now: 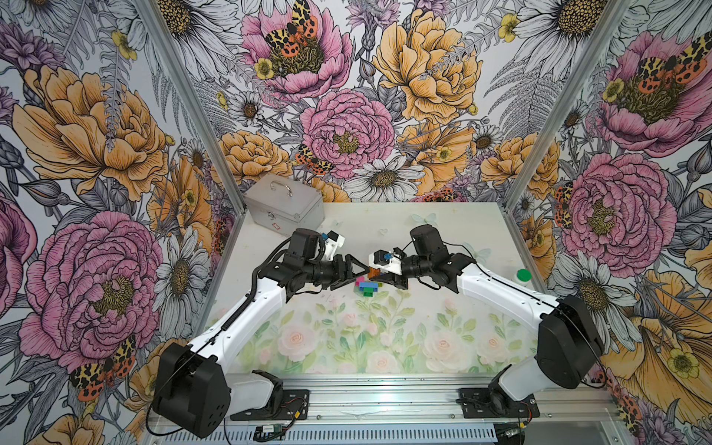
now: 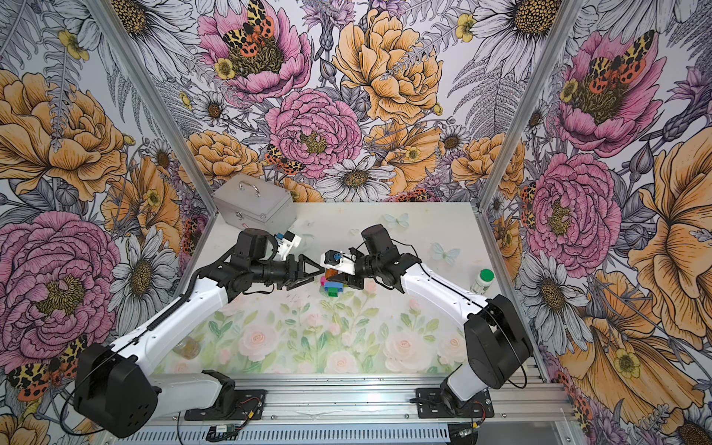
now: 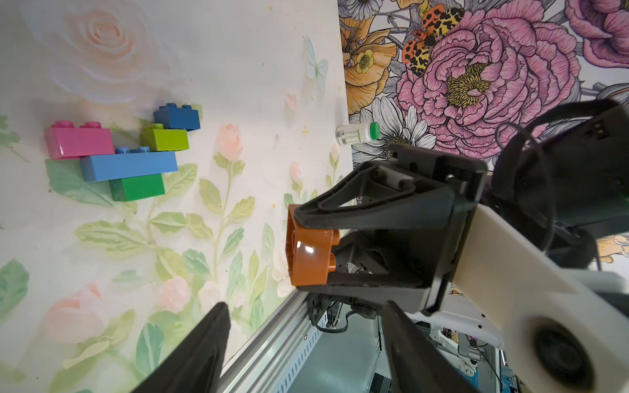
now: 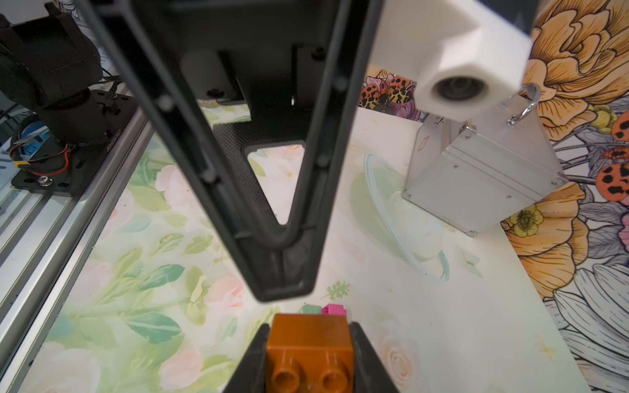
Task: Assemble the letter v with lego
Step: Pick up the lego brick from the center of the board.
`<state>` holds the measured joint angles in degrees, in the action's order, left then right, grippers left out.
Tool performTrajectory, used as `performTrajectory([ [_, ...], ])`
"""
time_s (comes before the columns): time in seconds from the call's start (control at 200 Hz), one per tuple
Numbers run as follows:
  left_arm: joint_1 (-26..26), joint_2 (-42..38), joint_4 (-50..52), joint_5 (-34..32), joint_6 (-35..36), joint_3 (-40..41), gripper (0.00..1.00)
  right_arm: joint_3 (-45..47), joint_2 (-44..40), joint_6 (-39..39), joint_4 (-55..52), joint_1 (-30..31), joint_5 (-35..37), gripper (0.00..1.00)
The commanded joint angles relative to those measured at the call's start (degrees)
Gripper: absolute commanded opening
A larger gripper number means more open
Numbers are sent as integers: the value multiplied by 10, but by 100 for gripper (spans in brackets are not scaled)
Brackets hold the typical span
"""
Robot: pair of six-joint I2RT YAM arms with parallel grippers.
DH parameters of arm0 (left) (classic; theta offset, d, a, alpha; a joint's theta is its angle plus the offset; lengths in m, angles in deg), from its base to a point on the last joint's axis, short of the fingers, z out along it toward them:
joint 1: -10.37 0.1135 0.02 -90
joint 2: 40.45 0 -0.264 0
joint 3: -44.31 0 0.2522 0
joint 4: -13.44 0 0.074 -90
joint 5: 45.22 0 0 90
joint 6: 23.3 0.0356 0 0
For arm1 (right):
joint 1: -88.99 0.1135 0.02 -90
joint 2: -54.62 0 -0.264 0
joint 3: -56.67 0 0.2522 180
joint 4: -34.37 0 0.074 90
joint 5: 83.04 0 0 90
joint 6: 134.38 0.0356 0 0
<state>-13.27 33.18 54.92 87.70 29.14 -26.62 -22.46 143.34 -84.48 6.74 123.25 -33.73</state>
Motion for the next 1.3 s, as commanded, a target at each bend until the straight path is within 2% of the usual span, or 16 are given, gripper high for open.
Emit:
performTrajectory([
  [0.0, -12, 16, -8, 24, 21, -23, 68, -26, 11, -41, -12, -2, -51, 0],
  [0.175, -18, 41, -10, 7, 22, -31, 58, -37, 18, -61, -42, 0, -70, 0],
  [0.48, -28, 64, -10, 6, 24, -40, 40, -48, 35, -68, -58, 1, -57, 0],
  [0.67, -30, 65, -11, 7, 22, -33, 38, -64, 50, -57, -58, 1, -46, 0],
  [0.816, -31, 66, -10, 3, 16, -30, 27, -74, 60, -48, -59, 1, -38, 0],
  [0.991, -24, 62, -11, -13, -3, -31, 11, -77, 64, -27, -60, 1, -11, 23],
  [1.026, -19, 60, -11, -20, -11, -31, 11, -75, 62, -23, -59, 1, -4, 33],
  [1.061, -12, 59, -10, -27, -20, -29, 12, -74, 62, -18, -60, 1, 5, 47],
  [1.091, -3, 59, -10, -35, -31, -27, 12, -71, 59, -13, -61, 1, 13, 53],
  [1.161, 20, 57, -8, -64, -55, -19, 11, -61, 51, -2, -60, 0, 42, 61],
  [1.211, 34, 57, -6, -92, -75, -12, 11, -49, 41, 6, -60, 0, 69, 70],
  [1.296, 46, 63, 1, -146, -104, -8, 11, -18, 16, 23, -60, -2, 123, 71],
])
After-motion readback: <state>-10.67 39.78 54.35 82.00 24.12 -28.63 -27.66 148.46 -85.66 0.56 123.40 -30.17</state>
